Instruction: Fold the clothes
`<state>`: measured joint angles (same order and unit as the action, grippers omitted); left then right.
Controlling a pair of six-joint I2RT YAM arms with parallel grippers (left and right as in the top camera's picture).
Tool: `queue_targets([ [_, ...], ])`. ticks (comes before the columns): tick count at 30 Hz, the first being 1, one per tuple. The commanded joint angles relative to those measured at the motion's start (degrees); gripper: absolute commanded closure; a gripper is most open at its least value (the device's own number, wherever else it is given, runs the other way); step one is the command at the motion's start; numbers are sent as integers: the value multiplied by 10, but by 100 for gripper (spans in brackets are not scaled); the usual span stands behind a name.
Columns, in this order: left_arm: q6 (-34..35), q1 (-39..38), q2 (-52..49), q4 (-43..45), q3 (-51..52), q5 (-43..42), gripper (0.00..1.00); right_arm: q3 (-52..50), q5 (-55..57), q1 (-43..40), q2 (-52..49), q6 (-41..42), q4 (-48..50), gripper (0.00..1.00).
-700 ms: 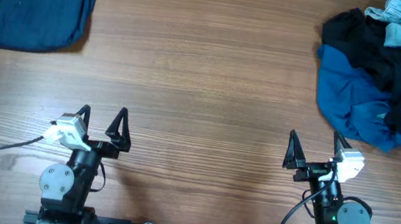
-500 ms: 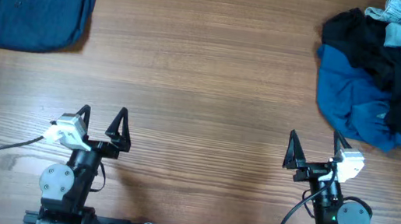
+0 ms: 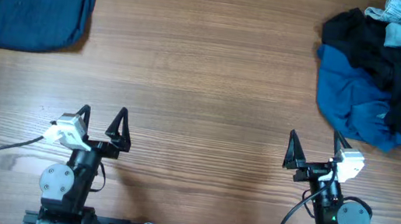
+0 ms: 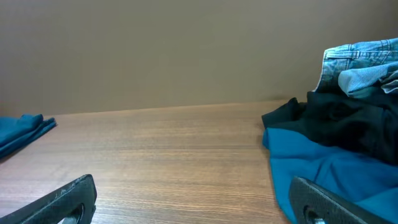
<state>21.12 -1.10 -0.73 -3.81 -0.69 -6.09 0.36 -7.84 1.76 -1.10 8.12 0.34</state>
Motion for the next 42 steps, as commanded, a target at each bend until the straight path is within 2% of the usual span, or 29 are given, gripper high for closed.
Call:
queue_targets([
  [1, 3, 3, 3, 0, 4, -7, 0, -1, 3, -3, 3, 9, 3, 0],
  [25, 3, 3, 3, 0, 4, -7, 0, -1, 3, -3, 3, 9, 3, 0],
  [28, 3, 3, 3, 0, 4, -7, 0, -1, 43, -3, 3, -23, -2, 0],
  [36, 3, 3, 3, 0, 4, -6, 0, -1, 44, -3, 3, -19, -2, 0],
  [42, 3, 3, 3, 8, 3, -95, 0, -1, 44, -3, 3, -19, 34, 0],
])
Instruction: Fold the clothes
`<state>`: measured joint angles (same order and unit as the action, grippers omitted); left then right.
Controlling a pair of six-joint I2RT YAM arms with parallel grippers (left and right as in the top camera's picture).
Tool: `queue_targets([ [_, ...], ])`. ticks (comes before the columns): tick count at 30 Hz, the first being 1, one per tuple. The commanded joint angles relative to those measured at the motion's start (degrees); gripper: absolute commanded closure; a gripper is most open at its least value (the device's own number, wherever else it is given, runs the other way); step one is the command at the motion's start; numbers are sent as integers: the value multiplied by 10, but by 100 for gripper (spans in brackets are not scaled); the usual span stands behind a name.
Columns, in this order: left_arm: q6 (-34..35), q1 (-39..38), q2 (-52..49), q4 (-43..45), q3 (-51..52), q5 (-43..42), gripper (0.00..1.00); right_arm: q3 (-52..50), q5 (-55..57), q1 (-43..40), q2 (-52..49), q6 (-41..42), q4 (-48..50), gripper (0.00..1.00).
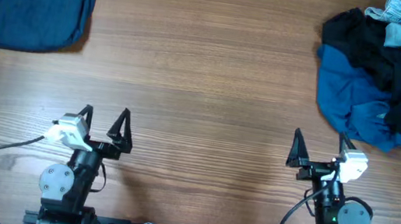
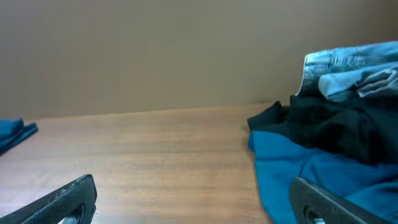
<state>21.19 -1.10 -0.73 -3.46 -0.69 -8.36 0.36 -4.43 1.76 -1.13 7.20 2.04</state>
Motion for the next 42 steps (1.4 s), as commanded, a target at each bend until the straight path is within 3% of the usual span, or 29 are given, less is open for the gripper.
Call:
queue_targets([
  [1, 3, 3, 3, 7, 3, -92, 0, -1, 10, -3, 3, -10, 21, 0],
  [4, 84, 3, -3, 9, 3, -101, 0, -1, -38, -3, 3, 40, 17, 0],
  [6, 128, 3, -16, 13, -2, -104, 0, 0, -56, -3, 3, 122, 16, 0],
  [10, 122, 3, -72, 6, -45, -105, 0, 24, -80, -3, -4, 155, 4, 0],
  [14, 97, 3, -225, -14, -151, -105, 0, 121, -92, -3, -61, 153, -98, 0],
  [18, 52, 3, -404, -80, -301, -120, 0, 228, -86, -3, -193, 134, -165, 0],
  [22, 19, 2, -567, -211, -468, -122, 0, 365, -86, -3, -420, 65, -270, 0],
  [26, -13, -5, -666, -280, -553, -122, 0, 523, -92, -3, -608, 61, -351, 0],
  [30, -13, -7, -692, -318, -559, -127, 0, 602, -200, -3, -696, 42, -348, 0],
  [34, -13, -7, -708, -356, -558, -123, 0, 601, -233, -3, -723, 19, -344, 0],
  [38, -15, -7, -711, -343, -573, -178, 1, 619, -170, -3, -725, 5, -352, 1],
  [42, -12, -20, -720, -351, -655, -135, 0, 694, -71, -3, -725, 3, -371, 0],
])
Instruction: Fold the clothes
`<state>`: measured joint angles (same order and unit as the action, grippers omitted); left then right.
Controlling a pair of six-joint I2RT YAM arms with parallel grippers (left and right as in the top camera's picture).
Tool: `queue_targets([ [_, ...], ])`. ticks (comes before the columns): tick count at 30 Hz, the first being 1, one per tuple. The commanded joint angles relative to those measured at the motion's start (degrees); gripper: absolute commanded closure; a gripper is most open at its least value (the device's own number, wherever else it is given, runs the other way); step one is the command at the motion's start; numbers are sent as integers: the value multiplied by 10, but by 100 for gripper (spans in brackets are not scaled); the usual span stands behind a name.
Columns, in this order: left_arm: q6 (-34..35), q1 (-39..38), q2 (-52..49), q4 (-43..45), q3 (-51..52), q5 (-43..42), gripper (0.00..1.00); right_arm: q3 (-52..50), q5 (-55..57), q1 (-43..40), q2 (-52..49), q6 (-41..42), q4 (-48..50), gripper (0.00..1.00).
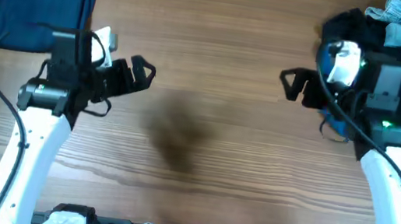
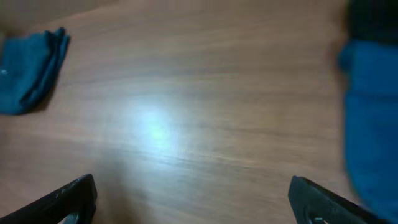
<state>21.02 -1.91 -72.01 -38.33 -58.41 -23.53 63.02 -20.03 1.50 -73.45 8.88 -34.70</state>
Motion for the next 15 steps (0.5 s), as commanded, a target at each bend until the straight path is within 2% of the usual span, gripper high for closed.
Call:
queue_targets([
  [1, -11, -16, -12, -12, -106, 35, 0, 86, 113, -1, -2, -14, -3, 1],
  [5, -11, -33, -61, -69, -264, 78, 1, 147, 239, -2, -4, -14, 24, 1],
  [9, -13, -58, -110, -113, -364, 78, 0, 148, 293, -39, -24, -10, 79, 1],
  [12, -14, -88, -125, -120, -371, 79, 1, 148, 284, -90, -56, 40, 94, 1],
  [15, -13, -129, -151, -128, -371, 84, 0, 148, 180, -196, -117, 108, 133, 2],
])
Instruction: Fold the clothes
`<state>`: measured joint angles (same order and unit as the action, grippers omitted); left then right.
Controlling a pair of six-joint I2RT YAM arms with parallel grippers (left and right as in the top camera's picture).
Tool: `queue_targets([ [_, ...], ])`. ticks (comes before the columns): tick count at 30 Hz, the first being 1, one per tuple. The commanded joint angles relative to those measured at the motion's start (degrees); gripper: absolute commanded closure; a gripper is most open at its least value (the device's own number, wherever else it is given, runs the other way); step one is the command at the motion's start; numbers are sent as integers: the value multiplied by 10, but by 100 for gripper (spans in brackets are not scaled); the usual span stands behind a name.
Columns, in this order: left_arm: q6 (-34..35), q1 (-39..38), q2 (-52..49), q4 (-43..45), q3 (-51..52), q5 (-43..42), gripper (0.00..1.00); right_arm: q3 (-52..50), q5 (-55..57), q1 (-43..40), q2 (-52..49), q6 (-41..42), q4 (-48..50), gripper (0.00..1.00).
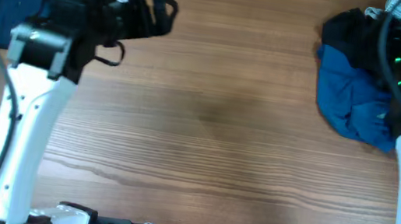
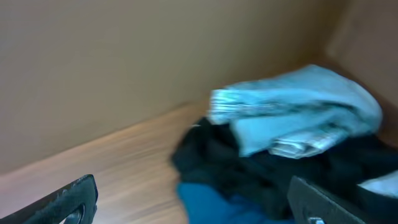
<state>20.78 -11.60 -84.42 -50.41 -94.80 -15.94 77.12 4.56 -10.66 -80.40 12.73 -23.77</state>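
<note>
A heap of unfolded clothes lies at the far right: a blue garment [image 1: 352,94], a black one [image 1: 353,31] and pale denim on top. The right wrist view looks at the heap from close by, with the denim [image 2: 292,112] above the black garment [image 2: 249,168]. My right gripper [image 2: 193,208] is open, its fingers [image 2: 65,202] spread wide before the heap; in the overhead view the arm hides it. My left gripper [image 1: 158,12] is open, raised at the far left, just right of a folded blue cloth [image 1: 7,6].
The wooden table [image 1: 214,130] stretches between the two arms. My left arm [image 1: 29,104] covers part of the folded cloth. A brown wall [image 2: 124,56] stands behind the table's far edge and turns a corner beyond the heap.
Both arms have moved toward the far edge. The left gripper now sits beside the folded cloth. The right wrist, which faced the bare table, now faces the heap.
Both arms rested at the near edge with open grippers, and the right wrist view shifted slightly between the first two moments. Then both were stretched out over the table's middle band. Now the left is up by the folded cloth and the right is over the heap.
</note>
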Motion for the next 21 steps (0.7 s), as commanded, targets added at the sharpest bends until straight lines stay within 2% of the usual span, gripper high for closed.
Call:
queue_targets([
  [1, -11, -44, -35, -9, -7, 9, 0, 7, -93, -99, -62, 81, 37, 2],
  [5, -11, -79, -66, -6, -7, 25, 0, 7, -156, -163, -124, 110, 87, 5],
  [10, -11, -106, -95, -7, -7, 52, 0, 7, -156, -166, -171, 83, 136, 6],
  [12, -11, -110, -107, -7, -7, 52, 0, 6, -143, -166, -184, 97, 117, 12],
  [14, -11, -113, -116, -7, -7, 52, 0, 6, -99, -166, -191, 143, 78, 13],
  [16, -10, -116, -126, -8, -7, 52, 0, 6, -88, -173, -191, 151, 56, 13],
  [18, -11, -119, -133, -7, -7, 52, 0, 6, -91, -187, -191, 147, 44, 13],
  [21, -11, -119, -139, -7, -7, 52, 0, 2, -102, -202, -192, 97, 47, 15],
])
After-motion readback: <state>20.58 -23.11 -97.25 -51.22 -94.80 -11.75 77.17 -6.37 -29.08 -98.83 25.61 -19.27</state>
